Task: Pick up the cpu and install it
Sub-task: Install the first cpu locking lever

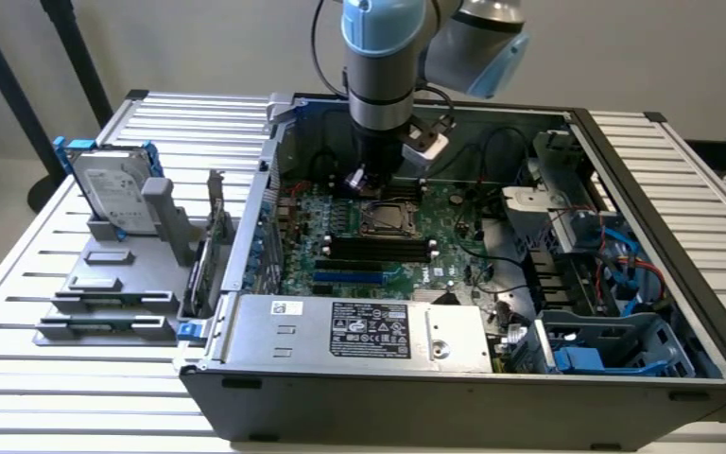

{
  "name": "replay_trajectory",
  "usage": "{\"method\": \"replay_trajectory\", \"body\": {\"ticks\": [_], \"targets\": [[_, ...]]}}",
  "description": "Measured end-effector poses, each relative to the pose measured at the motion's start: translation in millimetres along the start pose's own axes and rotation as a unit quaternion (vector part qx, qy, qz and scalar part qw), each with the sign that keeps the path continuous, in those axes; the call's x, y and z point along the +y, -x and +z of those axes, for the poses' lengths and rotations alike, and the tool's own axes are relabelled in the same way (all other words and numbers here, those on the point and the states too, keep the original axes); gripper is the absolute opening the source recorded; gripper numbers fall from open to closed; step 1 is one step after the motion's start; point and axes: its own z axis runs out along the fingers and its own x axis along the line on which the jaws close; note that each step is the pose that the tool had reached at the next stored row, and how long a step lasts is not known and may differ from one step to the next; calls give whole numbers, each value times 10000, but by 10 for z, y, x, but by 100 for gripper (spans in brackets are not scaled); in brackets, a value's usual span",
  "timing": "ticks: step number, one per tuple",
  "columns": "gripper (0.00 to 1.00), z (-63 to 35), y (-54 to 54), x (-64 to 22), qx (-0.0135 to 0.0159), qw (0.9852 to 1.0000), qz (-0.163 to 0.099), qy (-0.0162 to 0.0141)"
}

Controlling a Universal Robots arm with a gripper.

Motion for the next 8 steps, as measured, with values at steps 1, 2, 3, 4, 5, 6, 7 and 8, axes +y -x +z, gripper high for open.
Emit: {"method": "replay_trajectory", "body": {"ticks": [1, 2, 3, 4, 5, 6, 7, 8], "targets": [[11, 0, -2, 2, 0, 10000, -1, 0], [11, 1, -4, 5, 0, 10000, -2, -1], [11, 1, -7, 8, 0, 10000, -3, -1], [11, 2, -10, 12, 0, 10000, -4, -1], [11, 2, -14, 17, -1, 10000, -5, -1], [11, 3, -17, 21, -1, 10000, -6, -1], [11, 4, -21, 25, 0, 10000, -7, -2], [11, 4, -24, 30, -1, 10000, -8, -2]]}}
